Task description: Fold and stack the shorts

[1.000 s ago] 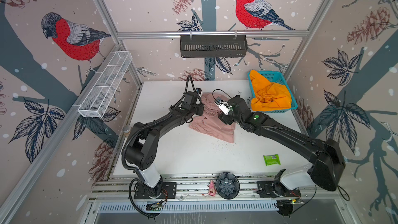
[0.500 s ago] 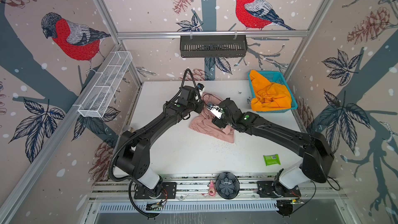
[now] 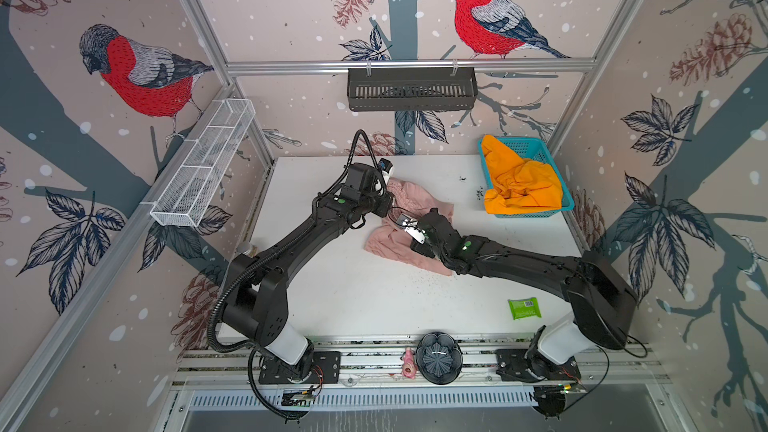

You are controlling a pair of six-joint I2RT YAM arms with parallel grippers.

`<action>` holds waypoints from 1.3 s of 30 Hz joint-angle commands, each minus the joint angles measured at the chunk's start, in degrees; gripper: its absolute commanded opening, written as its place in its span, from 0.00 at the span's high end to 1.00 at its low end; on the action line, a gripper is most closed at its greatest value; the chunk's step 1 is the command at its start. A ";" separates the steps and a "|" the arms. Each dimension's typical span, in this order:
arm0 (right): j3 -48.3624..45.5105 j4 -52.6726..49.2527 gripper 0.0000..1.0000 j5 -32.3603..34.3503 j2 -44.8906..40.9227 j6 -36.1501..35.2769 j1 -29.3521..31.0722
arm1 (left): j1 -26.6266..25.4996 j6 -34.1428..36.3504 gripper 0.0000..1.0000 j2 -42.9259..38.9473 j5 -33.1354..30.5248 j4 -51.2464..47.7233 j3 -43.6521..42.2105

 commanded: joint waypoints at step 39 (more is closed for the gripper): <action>11.41 9.39 1.00 -34.42 4.63 24.80 -23.27 | -3.60 -29.80 0.02 -5.21 12.16 28.51 -30.91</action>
